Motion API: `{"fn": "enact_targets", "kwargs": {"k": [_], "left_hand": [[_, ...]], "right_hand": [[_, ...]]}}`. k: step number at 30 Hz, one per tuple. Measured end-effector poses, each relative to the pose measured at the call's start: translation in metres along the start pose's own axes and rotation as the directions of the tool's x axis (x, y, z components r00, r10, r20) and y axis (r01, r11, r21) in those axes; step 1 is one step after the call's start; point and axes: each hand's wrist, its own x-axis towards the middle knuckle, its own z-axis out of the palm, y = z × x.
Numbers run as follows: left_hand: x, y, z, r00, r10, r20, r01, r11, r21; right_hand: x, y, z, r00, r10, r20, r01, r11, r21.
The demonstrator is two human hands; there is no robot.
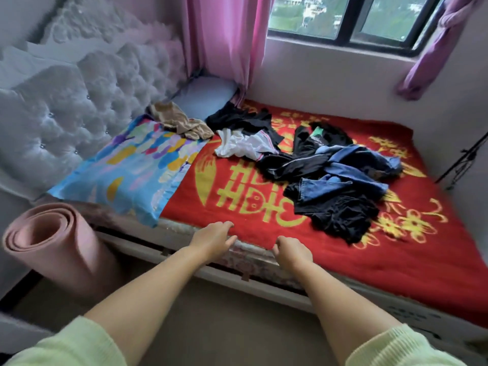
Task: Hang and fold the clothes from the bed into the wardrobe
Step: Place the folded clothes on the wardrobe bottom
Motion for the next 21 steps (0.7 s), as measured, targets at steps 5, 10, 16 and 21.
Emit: {"fn": "enact_targets", "kwargs": {"k": [5, 10, 16, 21], "left_hand": [[0.068, 0.056, 0.008, 0.995, 0.087, 0.051, -0.088, 0.996, 0.023], [0.133, 0.083, 0.022, 0.975, 0.171, 0.139, -0.182, 0.981, 0.066], [0.233, 0.1, 0.017, 0.944, 0.278, 0.177, -0.296, 0.951, 0.09], [0.308, 0.118, 0.012, 0.903, 0.356, 0.241, -0.394, 0.909, 0.137]], "right_hand": [[0.042, 0.063, -0.024, 0.995, 0.096, -0.018, -0.096, 0.995, 0.021], [0.076, 0.102, -0.021, 0.982, 0.191, 0.01, -0.191, 0.979, 0.076], [0.13, 0.151, -0.036, 0.915, 0.402, 0.029, -0.402, 0.903, 0.149], [0.167, 0.178, -0.046, 0.846, 0.529, 0.058, -0.531, 0.829, 0.179]]}}
